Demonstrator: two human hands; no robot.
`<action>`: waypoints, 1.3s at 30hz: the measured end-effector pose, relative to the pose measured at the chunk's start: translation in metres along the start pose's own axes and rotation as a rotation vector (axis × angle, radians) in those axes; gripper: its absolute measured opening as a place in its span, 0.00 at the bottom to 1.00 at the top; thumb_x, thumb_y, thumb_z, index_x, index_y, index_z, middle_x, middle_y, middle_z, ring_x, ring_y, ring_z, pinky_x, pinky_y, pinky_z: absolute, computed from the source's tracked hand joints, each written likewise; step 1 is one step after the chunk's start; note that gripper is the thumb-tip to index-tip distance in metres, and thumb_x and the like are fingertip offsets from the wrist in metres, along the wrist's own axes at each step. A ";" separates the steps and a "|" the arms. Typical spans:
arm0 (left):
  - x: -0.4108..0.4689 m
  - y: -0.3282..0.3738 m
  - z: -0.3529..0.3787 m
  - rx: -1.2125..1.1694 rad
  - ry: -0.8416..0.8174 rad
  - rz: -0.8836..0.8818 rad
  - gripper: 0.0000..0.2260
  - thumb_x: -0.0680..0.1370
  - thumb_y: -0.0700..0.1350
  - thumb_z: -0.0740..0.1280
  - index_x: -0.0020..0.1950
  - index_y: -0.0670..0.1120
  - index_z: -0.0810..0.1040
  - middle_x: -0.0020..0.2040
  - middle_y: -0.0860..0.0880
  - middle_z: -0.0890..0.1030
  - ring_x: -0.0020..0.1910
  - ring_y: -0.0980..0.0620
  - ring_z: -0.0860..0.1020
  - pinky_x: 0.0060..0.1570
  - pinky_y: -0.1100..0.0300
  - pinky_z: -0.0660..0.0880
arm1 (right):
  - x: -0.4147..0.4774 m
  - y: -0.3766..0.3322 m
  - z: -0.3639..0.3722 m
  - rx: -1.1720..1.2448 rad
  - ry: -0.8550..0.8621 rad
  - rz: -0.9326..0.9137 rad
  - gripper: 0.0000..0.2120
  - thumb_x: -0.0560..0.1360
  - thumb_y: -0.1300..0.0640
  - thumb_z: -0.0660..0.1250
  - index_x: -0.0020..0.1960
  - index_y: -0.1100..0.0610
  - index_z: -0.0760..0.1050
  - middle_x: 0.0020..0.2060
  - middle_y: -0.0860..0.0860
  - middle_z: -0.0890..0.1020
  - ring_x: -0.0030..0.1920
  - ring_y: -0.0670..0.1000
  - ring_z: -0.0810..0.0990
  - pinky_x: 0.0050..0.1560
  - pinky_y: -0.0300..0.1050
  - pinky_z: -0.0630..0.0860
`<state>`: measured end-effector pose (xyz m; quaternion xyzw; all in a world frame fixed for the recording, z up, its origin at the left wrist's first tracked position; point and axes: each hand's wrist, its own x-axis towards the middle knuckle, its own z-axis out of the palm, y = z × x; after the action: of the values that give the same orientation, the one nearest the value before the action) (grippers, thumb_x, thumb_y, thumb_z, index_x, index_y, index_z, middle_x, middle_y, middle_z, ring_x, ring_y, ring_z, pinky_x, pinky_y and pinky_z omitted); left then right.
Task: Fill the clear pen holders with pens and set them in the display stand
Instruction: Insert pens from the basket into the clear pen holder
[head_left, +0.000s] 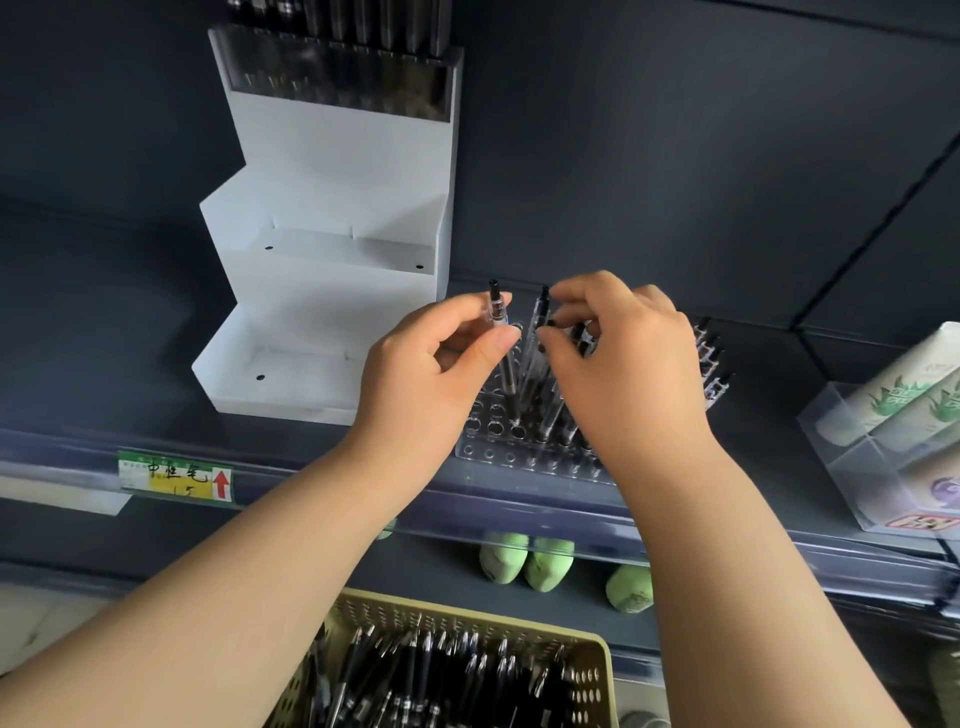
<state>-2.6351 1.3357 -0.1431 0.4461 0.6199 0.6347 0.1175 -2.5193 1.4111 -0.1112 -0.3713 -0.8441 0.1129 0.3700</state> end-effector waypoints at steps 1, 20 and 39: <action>0.000 0.000 0.000 0.002 0.003 -0.003 0.09 0.74 0.46 0.70 0.52 0.56 0.78 0.44 0.57 0.82 0.42 0.63 0.78 0.45 0.74 0.71 | 0.000 0.001 0.000 -0.005 0.005 -0.012 0.10 0.72 0.59 0.70 0.53 0.55 0.78 0.43 0.48 0.83 0.49 0.55 0.75 0.50 0.56 0.72; 0.007 -0.007 0.020 0.073 -0.014 0.081 0.08 0.70 0.45 0.74 0.48 0.51 0.82 0.40 0.59 0.81 0.38 0.62 0.78 0.43 0.69 0.75 | 0.000 0.003 -0.007 0.009 0.135 -0.098 0.06 0.72 0.61 0.68 0.47 0.56 0.82 0.38 0.51 0.83 0.44 0.57 0.77 0.46 0.57 0.74; 0.001 -0.019 0.021 0.173 -0.145 -0.003 0.07 0.69 0.44 0.75 0.40 0.52 0.78 0.34 0.59 0.79 0.36 0.65 0.77 0.38 0.76 0.70 | -0.006 0.007 -0.010 -0.022 0.139 -0.128 0.06 0.72 0.63 0.67 0.47 0.57 0.82 0.37 0.52 0.83 0.43 0.58 0.77 0.44 0.56 0.74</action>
<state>-2.6284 1.3543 -0.1636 0.4985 0.6630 0.5446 0.1243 -2.5058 1.4108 -0.1103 -0.3275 -0.8395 0.0538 0.4302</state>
